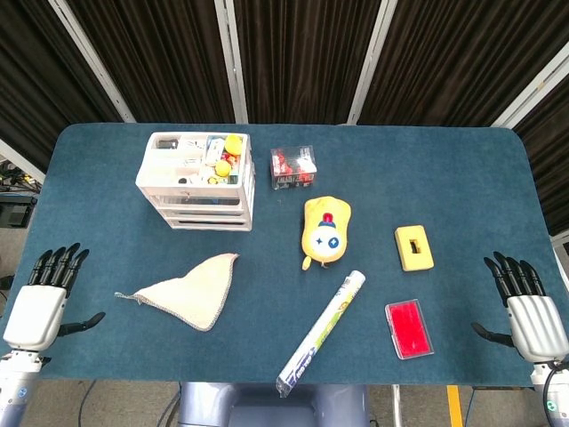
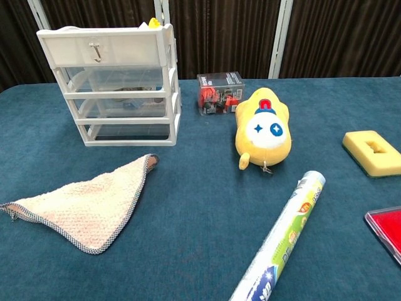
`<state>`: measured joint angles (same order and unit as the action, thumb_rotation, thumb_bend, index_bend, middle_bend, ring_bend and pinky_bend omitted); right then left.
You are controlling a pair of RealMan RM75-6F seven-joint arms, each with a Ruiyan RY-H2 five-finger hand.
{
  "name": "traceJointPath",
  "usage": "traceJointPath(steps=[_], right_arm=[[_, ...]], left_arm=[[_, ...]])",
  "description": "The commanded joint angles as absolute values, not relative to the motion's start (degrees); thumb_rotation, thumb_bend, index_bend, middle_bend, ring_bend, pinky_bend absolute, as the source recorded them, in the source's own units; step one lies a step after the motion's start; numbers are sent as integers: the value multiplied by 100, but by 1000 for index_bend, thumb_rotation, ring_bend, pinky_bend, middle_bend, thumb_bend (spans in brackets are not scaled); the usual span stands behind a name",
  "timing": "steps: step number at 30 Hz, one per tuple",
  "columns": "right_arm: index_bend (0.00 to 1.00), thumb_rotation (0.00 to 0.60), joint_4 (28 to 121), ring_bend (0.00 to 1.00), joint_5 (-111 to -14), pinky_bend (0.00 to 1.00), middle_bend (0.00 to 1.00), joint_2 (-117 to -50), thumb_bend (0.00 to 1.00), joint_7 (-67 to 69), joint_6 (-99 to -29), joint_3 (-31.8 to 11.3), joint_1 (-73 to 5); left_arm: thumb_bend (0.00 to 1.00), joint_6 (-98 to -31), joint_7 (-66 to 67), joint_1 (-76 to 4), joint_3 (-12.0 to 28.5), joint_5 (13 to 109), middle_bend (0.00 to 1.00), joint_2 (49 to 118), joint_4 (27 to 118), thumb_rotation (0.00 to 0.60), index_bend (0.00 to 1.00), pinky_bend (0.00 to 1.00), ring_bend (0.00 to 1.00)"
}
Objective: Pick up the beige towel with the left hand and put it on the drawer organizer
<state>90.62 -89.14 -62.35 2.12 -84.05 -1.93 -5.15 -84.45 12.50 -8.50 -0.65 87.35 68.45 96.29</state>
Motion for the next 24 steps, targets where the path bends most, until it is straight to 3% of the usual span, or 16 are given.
traceJointPath(steps=[1, 6, 12, 24], right_arm=[[0, 600, 9055, 0, -8915, 0, 0, -6232, 9, 219, -8406, -191, -513], [0, 600, 9057, 0, -8904, 0, 0, -6210, 9, 283, -8428, -198, -500], [0, 600, 9049, 0, -8928, 0, 0, -6225, 9, 248, -8448, -190, -494], [0, 600, 9035, 0, -8912, 0, 0, -6217, 9, 319, -8422, -200, -509]], left_arm=[[65, -8089, 1532, -1016, 25, 8465, 0, 6767, 9989, 499, 75, 57, 0], [100, -7444, 2254, -1385, 201, 7945, 26, 7007, 10432, 498, 122, 143, 12], [102, -6731, 3545, -1841, 324, 6864, 60, 7714, 10444, 501, 119, 157, 39], [105, -6633, 4906, -2521, 615, 5256, 67, 8826, 10136, 501, 125, 160, 42]])
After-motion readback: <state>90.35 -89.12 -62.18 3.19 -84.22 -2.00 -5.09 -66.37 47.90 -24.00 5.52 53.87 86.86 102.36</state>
